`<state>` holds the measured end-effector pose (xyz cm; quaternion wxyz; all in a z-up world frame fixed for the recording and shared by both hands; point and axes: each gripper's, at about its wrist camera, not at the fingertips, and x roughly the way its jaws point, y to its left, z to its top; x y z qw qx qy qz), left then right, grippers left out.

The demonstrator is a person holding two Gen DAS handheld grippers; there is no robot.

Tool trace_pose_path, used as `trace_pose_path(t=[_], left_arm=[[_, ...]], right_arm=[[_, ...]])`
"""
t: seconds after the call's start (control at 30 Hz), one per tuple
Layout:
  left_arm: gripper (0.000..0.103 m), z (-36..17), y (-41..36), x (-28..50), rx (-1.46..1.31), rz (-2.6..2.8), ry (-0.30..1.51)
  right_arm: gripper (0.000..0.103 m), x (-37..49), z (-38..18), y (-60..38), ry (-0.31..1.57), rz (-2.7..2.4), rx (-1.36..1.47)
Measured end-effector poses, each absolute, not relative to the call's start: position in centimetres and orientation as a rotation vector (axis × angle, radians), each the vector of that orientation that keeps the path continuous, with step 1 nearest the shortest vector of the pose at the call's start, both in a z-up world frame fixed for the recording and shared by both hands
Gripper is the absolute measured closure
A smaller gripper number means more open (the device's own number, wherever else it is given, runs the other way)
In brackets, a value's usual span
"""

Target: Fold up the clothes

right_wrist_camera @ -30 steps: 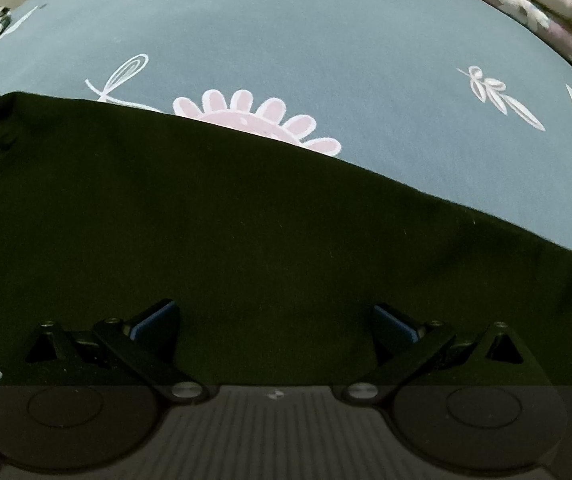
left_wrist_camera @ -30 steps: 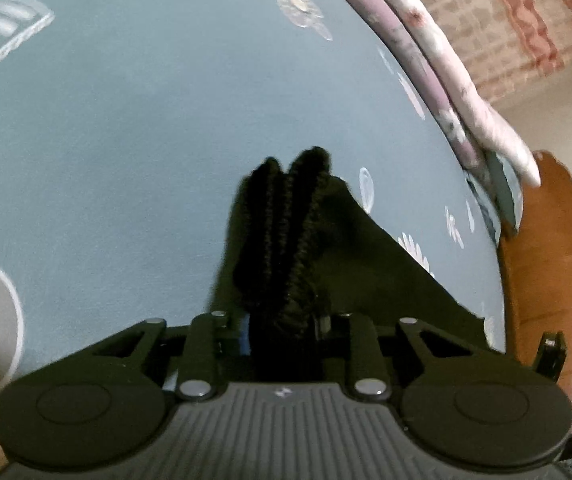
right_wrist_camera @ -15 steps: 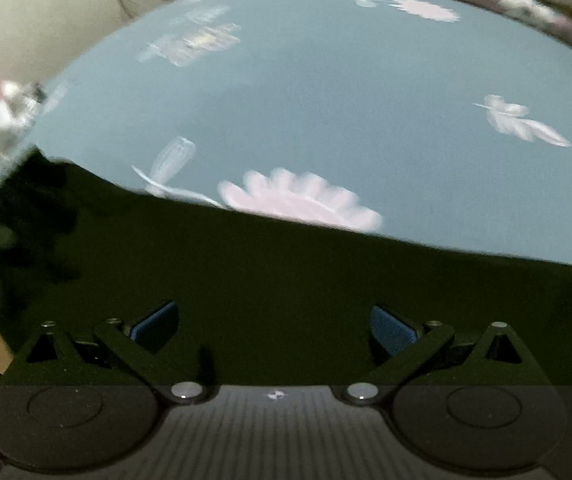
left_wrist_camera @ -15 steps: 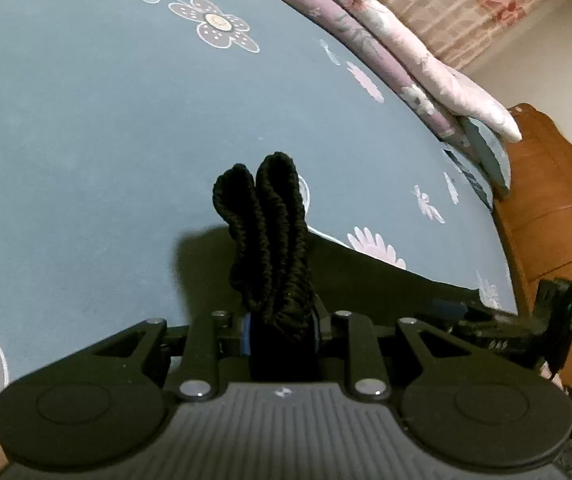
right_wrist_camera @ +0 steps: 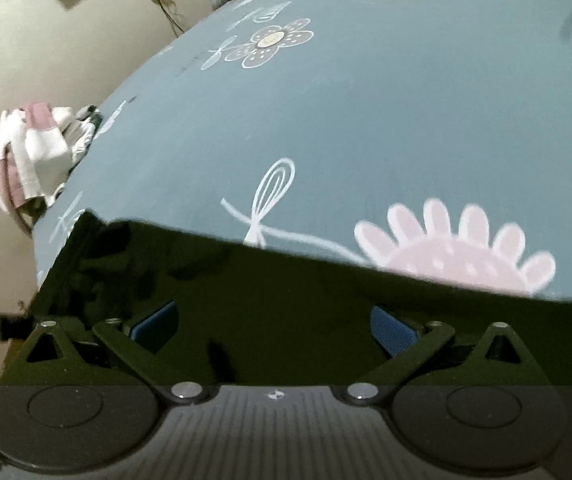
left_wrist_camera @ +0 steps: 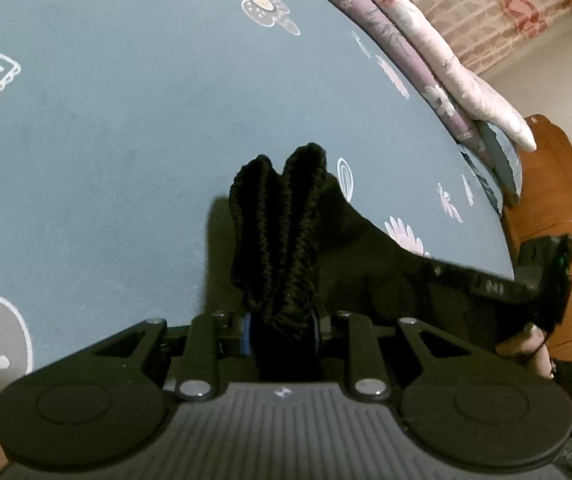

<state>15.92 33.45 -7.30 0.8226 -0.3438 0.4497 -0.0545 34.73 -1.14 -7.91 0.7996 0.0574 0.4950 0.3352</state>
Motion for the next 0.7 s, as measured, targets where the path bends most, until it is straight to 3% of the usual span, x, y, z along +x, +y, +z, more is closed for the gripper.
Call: trace_pose_path(t=[0.27,0.43,0.7], left_arm=[[0.079,-8.2,34.0,16.1,-0.748,-0.158,0.956],[0.079,-8.3,34.1,15.9,-0.74,-0.175,0.955],[0.079,-8.3,34.0,15.8,-0.704,-0.189,0.955]], right_arm=[[0.0,37.6,-7.3,-0.7,1.024,0.624,0.2],[0.0,34.9,-4.6,-2.4,1.03,0.662,0.215],[0.0,27.8,-5.8,-3.2,1.116,0.597,0.23]])
